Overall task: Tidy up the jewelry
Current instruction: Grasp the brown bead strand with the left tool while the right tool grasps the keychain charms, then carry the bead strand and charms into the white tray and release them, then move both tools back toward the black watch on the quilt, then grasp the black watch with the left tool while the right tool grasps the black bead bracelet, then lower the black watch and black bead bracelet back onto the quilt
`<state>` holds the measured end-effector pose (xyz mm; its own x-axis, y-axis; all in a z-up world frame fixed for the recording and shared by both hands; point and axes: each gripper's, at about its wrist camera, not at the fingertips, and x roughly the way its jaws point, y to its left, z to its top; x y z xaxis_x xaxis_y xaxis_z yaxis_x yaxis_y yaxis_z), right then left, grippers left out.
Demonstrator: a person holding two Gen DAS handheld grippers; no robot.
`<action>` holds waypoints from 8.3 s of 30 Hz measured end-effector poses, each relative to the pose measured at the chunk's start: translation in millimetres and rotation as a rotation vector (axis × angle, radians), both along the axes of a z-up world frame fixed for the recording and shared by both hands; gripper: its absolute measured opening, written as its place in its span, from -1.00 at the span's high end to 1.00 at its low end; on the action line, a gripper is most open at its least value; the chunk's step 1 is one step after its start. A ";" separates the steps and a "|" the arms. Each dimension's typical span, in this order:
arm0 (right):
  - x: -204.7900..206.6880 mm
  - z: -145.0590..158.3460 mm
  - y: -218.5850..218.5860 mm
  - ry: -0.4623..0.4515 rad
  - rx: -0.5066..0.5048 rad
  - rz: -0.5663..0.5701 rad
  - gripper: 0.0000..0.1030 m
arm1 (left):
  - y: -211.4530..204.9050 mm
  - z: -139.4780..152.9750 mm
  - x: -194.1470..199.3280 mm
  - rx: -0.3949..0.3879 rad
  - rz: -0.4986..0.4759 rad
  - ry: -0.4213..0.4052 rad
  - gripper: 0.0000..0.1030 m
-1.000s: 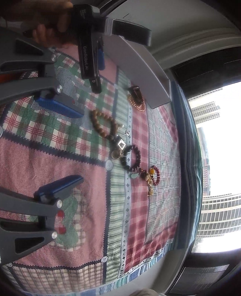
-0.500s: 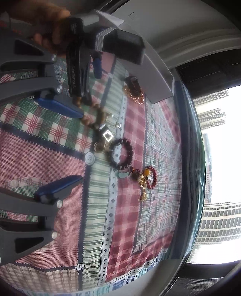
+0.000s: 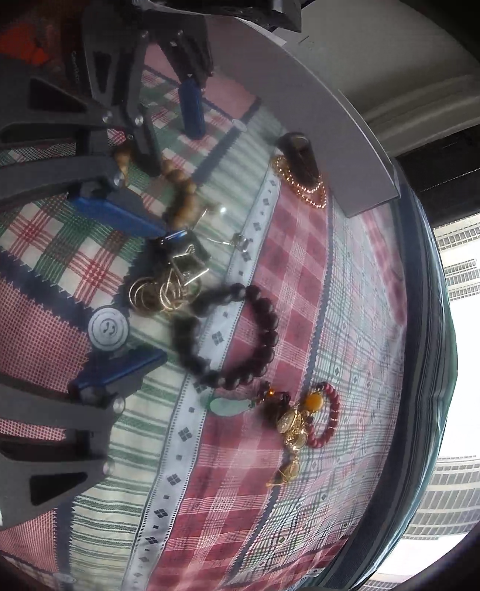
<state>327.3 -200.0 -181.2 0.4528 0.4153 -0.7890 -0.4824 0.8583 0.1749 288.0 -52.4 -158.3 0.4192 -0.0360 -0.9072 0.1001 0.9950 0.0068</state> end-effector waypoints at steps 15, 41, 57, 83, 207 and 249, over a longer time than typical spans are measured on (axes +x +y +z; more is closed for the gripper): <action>-9.0 7.0 12.0 0.018 -0.068 0.108 0.56 | 26.4 0.7 -8.0 -0.074 0.035 0.042 0.81; -83.1 -3.5 -0.6 0.019 -0.145 0.069 0.12 | 62.6 2.3 -41.5 -0.033 0.102 0.050 0.67; -120.8 56.3 -29.8 0.022 -0.033 0.005 0.64 | 94.4 47.0 -66.5 -0.241 0.144 0.015 0.82; -64.0 188.2 155.2 -0.151 0.163 0.347 0.64 | 261.0 190.2 -84.3 -0.240 0.374 -0.179 0.82; -62.7 37.1 -18.3 -0.095 -0.004 -0.249 -0.19 | 173.8 -2.6 99.8 -0.259 0.441 -0.030 0.77; -136.9 25.2 -28.3 0.027 -0.079 -0.168 -0.07 | 98.0 26.5 -86.5 -0.127 0.124 -0.020 -0.64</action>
<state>190.5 -228.3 -156.0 0.4887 0.2715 -0.8292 -0.3267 0.9382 0.1146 201.5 45.6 -131.8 0.4456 -0.0970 -0.8899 -0.0219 0.9926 -0.1191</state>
